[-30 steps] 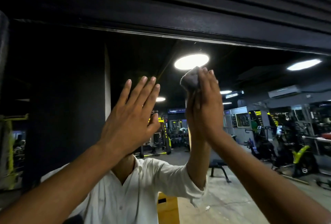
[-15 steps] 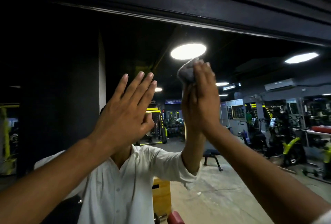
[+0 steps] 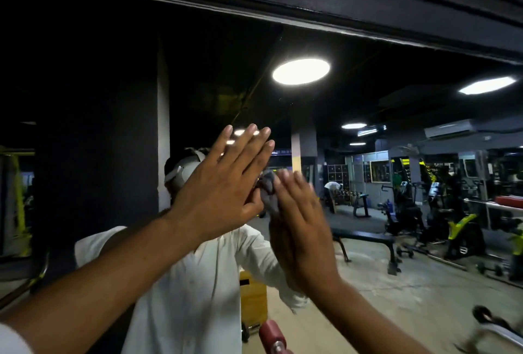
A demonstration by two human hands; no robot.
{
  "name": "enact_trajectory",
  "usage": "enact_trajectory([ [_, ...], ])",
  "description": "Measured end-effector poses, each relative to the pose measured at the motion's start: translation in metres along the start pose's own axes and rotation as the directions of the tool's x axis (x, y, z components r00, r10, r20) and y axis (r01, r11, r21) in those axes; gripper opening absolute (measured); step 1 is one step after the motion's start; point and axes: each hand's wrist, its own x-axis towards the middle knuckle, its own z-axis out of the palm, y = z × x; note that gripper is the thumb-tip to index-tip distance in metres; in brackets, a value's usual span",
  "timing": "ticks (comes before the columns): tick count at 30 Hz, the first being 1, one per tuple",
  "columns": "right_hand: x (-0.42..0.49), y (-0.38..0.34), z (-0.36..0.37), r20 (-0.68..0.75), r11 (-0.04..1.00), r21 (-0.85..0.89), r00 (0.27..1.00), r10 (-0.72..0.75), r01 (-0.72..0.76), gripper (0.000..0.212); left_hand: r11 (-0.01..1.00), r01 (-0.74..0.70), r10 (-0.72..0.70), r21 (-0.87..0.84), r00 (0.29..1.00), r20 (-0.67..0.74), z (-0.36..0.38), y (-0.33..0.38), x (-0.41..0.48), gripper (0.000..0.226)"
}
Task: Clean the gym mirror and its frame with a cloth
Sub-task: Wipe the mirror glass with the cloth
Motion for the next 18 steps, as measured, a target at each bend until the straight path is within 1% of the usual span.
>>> enact_trajectory([
  [1,-0.013,0.002,0.000,0.043,0.997,-0.034,0.997,-0.068,0.070,0.074,1.000,-0.030,0.030,-0.005,1.000,0.001,0.001,0.002,-0.006,0.079],
  [2,-0.011,0.009,-0.005,0.062,0.992,-0.054,0.992,-0.108,0.112,0.075,0.998,-0.054,0.054,-0.009,0.999,0.000,0.001,0.003,-0.013,0.079],
  [3,-0.001,0.019,-0.009,0.056,0.990,-0.070,0.992,-0.116,0.120,0.071,0.998,-0.063,0.063,-0.013,0.998,-0.002,0.001,0.002,-0.019,0.079],
  [4,0.015,0.026,-0.013,0.028,0.994,-0.069,0.996,-0.087,0.089,0.066,0.998,-0.059,0.059,-0.016,0.998,-0.005,0.001,0.000,-0.024,0.079],
  [6,0.056,0.033,-0.020,-0.065,0.998,-0.058,0.997,0.029,-0.033,0.059,0.999,-0.033,0.033,-0.008,0.999,-0.013,-0.002,-0.006,-0.034,0.078],
  [8,0.082,0.024,-0.017,-0.126,0.992,-0.033,0.985,0.117,-0.122,0.061,1.000,0.001,-0.001,-0.002,1.000,-0.026,-0.005,-0.014,-0.045,0.078],
  [9,0.084,0.013,-0.010,-0.139,0.991,-0.021,0.982,0.128,-0.132,0.062,1.000,0.017,-0.017,0.000,0.999,-0.031,-0.006,-0.018,-0.051,0.078],
  [10,0.079,-0.001,0.000,-0.131,0.993,-0.022,0.985,0.110,-0.114,0.062,0.999,0.032,-0.032,0.004,0.999,-0.032,-0.008,-0.022,-0.057,0.078],
  [11,0.069,-0.017,0.009,-0.103,0.997,-0.036,0.993,0.062,-0.066,0.065,0.999,0.047,-0.047,0.007,0.998,-0.032,-0.010,-0.026,-0.065,0.078],
  [13,0.037,-0.047,0.028,0.025,0.993,-0.059,0.994,-0.104,0.105,0.076,0.998,0.069,-0.068,0.008,0.997,-0.031,-0.013,-0.035,-0.084,0.078],
  [15,0.014,-0.063,0.036,0.165,0.965,-0.053,0.955,-0.247,0.259,0.083,0.998,0.061,-0.061,0.017,0.998,-0.033,-0.018,-0.047,-0.104,0.077],
  [16,0.018,-0.062,0.035,0.186,0.952,-0.068,0.941,-0.283,0.300,0.085,0.998,0.050,-0.049,0.033,0.998,-0.032,-0.020,-0.054,-0.115,0.076],
  [17,0.029,-0.061,0.034,0.163,0.949,-0.092,0.945,-0.284,0.301,0.085,0.998,0.039,-0.037,0.054,0.999,-0.027,-0.022,-0.063,-0.126,0.075],
  [18,0.044,-0.062,0.034,0.116,0.963,-0.101,0.965,-0.237,0.249,0.081,0.997,0.033,-0.031,0.074,0.999,-0.020,-0.024,-0.071,-0.136,0.075],
])
